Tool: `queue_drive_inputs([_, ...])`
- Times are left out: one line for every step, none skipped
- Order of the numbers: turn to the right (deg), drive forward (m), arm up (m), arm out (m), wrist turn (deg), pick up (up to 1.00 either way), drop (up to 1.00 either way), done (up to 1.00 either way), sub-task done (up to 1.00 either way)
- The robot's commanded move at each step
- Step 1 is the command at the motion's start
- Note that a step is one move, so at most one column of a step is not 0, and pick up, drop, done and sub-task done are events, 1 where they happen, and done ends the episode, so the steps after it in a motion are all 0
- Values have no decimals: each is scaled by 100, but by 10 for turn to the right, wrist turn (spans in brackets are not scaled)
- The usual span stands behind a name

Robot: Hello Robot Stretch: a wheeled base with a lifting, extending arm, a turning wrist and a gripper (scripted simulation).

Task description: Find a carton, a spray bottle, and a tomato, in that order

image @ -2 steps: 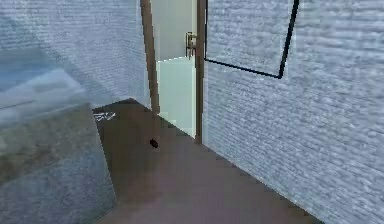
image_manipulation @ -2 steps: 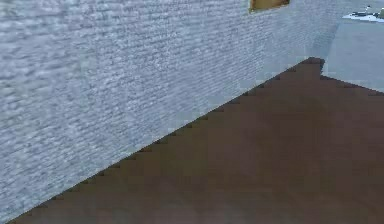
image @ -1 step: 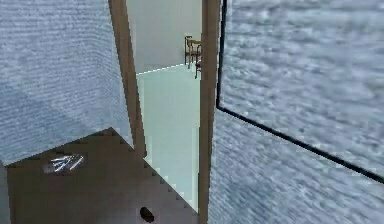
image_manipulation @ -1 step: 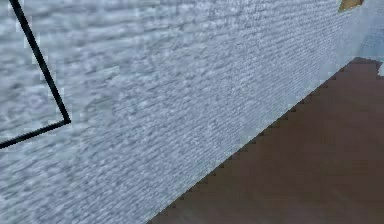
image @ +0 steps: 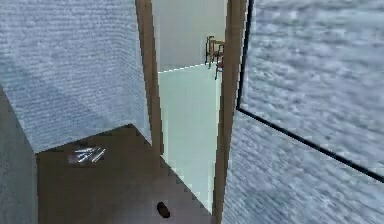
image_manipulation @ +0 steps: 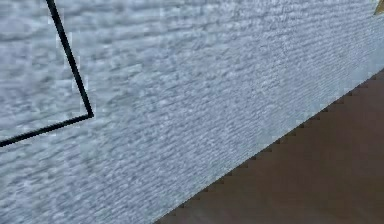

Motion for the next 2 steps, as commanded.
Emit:
queue_drive_inputs([0,20,0,0,0,0,0,0,0])
queue_drive_inputs([-90,0,0,0,0,0,0,0,0])
